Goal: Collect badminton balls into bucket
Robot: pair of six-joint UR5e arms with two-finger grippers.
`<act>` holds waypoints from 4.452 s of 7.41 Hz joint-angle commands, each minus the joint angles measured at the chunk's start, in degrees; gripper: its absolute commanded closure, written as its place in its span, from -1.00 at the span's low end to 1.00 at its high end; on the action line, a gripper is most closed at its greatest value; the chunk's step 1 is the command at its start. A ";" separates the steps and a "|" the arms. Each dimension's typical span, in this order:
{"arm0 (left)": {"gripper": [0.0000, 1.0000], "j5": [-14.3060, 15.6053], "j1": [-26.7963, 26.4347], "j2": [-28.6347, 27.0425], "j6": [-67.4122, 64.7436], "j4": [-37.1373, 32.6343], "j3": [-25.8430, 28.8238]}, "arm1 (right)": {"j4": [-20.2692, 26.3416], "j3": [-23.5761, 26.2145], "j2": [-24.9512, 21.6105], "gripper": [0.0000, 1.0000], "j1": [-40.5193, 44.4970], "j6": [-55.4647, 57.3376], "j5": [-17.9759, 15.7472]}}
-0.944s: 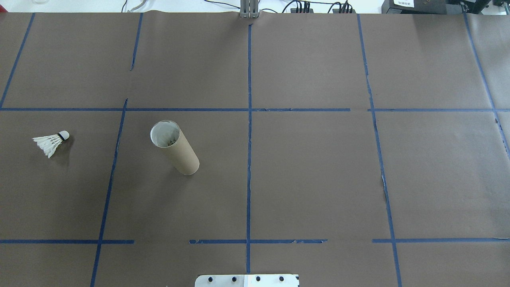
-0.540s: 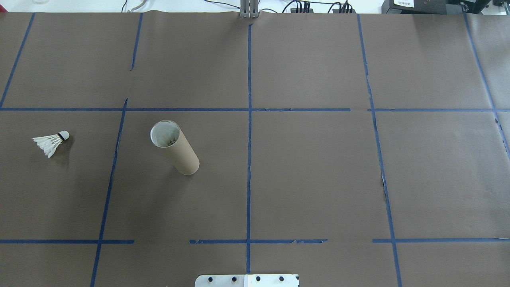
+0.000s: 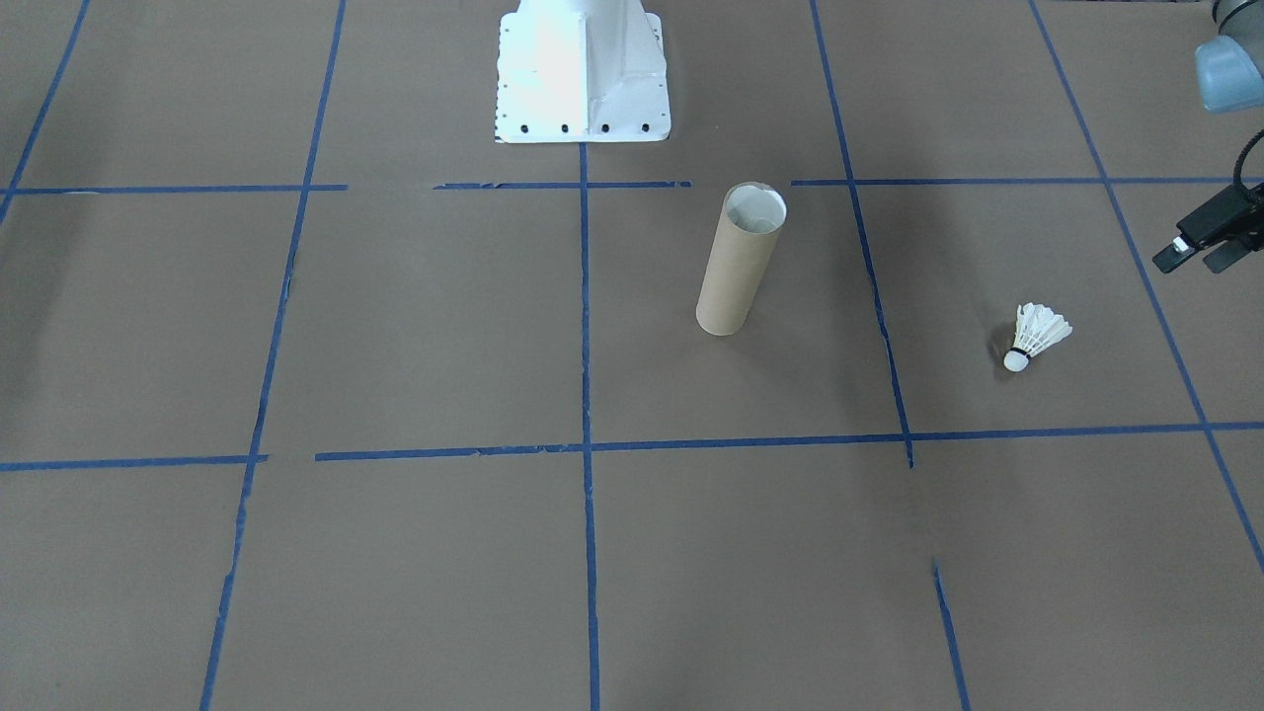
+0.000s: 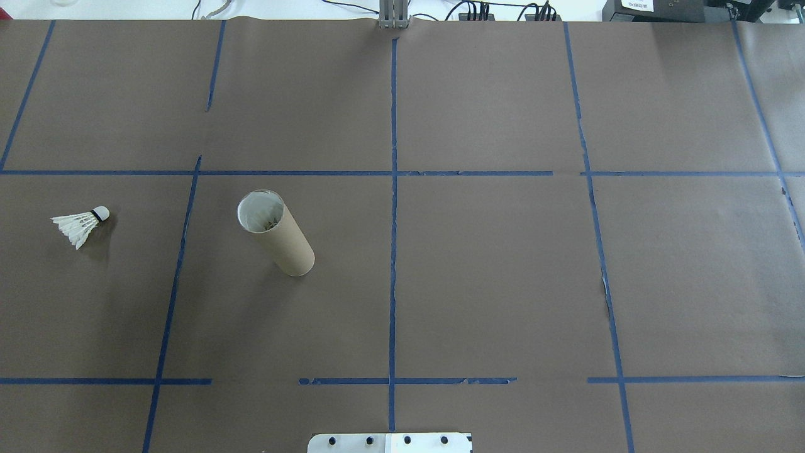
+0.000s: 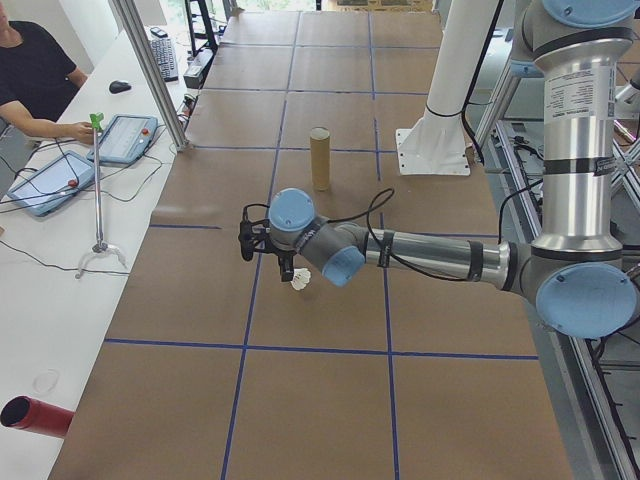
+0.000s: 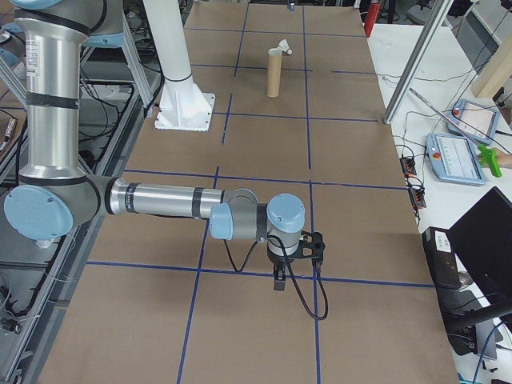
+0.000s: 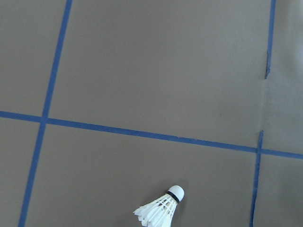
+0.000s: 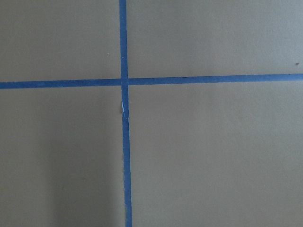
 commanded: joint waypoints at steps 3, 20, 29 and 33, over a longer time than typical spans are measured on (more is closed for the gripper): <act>-1.00 0.19 1.99 2.97 -7.25 -23.55 10.47 | 0.00 0.00 0.00 -1.00 0.00 -0.03 0.00; -0.62 29.72 24.33 -4.94 -51.64 -48.87 22.78 | 0.00 0.00 0.00 -1.00 0.00 -0.03 0.00; 1.00 12.27 19.88 -4.24 -51.29 -44.07 15.78 | 0.00 0.00 0.00 -1.00 0.00 -0.03 0.00; 1.00 8.89 18.09 -7.05 -44.14 -16.96 -4.67 | 0.00 0.00 0.00 -1.00 0.00 -0.03 0.00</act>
